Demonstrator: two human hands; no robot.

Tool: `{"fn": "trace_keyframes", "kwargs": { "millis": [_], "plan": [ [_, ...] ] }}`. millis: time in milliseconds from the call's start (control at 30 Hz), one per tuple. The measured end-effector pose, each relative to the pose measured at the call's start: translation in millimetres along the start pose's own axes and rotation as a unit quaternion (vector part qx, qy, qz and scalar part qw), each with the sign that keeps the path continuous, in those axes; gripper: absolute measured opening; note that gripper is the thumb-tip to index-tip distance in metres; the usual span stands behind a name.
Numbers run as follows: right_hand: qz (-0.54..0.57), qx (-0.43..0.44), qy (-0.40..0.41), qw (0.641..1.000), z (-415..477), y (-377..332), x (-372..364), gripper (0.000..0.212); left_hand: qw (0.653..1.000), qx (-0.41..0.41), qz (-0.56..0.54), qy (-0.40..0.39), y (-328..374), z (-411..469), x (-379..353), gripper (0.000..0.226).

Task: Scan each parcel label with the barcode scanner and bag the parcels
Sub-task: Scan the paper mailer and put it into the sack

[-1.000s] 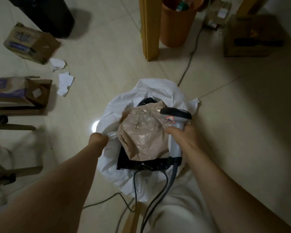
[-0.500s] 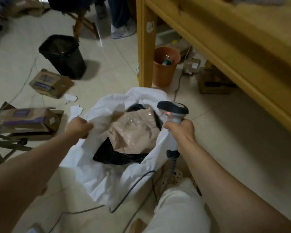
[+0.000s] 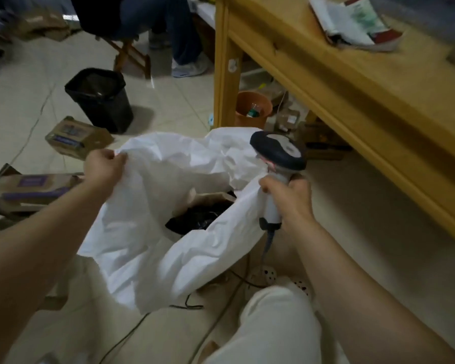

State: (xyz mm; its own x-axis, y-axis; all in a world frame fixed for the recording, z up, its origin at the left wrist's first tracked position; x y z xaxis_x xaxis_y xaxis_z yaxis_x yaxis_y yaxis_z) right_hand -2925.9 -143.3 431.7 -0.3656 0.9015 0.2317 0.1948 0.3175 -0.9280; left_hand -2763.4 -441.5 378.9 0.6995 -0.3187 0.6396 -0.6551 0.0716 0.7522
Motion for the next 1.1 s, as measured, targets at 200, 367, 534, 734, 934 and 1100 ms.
{"fn": "trace_keyframes", "kwargs": {
  "millis": [200,367,534,734,934,1100],
  "plan": [
    [-0.090,-0.109,-0.043,0.989,-2,36,-6,0.040,0.989,0.050,0.122,-0.063,-59,-3,-17,0.023],
    [-0.073,-0.059,-0.035,0.995,8,14,-10,0.036,0.998,0.061,-0.034,-0.001,-46,8,-15,0.012],
    [-0.013,-0.042,-0.039,0.998,22,-8,-17,0.025,0.996,0.062,-0.023,0.065,-31,32,-13,0.017],
    [-0.036,-0.113,-0.071,0.990,22,45,-25,0.024,0.990,0.131,0.015,0.051,-82,33,-32,0.029],
    [-0.019,-0.180,-0.099,0.978,39,78,-22,0.042,0.995,0.015,0.095,-0.032,-55,-32,-66,0.067],
    [0.044,-0.218,-0.079,0.972,45,109,-12,0.032,0.872,-0.241,0.290,-0.311,-46,-123,-141,0.107]
  ]
}}
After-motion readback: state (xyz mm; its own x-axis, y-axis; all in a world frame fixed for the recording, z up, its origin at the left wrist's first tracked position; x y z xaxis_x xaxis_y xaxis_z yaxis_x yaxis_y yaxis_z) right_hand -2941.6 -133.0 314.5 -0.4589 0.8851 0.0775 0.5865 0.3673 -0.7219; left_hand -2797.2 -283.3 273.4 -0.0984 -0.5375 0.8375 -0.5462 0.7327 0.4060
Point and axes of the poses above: each hand's wrist, its own z-axis towards the middle knuckle, its own x-axis out of the back of the hand, y = z × x, the point moved 2 cm from there along z, towards the middle knuckle, and after that the axes turned 3 degrees about x, right-handed, at the moved point
